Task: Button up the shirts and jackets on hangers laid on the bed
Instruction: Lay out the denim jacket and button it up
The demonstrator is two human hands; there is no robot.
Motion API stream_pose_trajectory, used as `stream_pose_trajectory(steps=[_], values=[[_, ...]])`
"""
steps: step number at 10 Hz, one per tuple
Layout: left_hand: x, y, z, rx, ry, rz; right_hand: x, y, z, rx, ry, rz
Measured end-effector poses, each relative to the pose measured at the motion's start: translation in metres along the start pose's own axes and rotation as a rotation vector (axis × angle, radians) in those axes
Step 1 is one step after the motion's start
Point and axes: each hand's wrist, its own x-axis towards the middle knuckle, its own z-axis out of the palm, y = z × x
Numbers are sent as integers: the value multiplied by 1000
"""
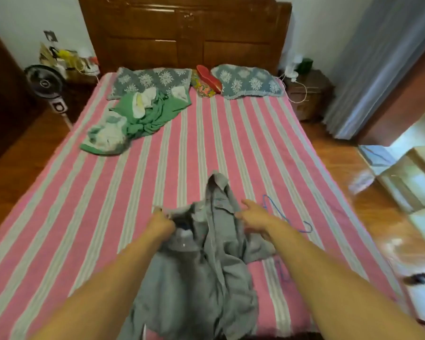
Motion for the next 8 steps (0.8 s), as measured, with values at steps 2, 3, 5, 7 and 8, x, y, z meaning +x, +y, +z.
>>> stream_pose_trajectory(steps=[2,3,5,7,8], values=[[48,-113,81,140,-213,-211,-11,176,-10,-360,-151,612],[60,-108,88,-68,-116,-378,18,226,-27,-599,-172,698],[62,-77,99,-134,21,-499,118,233,-70,-499,-49,464],[49,-59,120,-165,182,-545,227,265,-108,-81,284,555],[44,-49,131,-191,279,-577,269,283,-121,-27,313,577]])
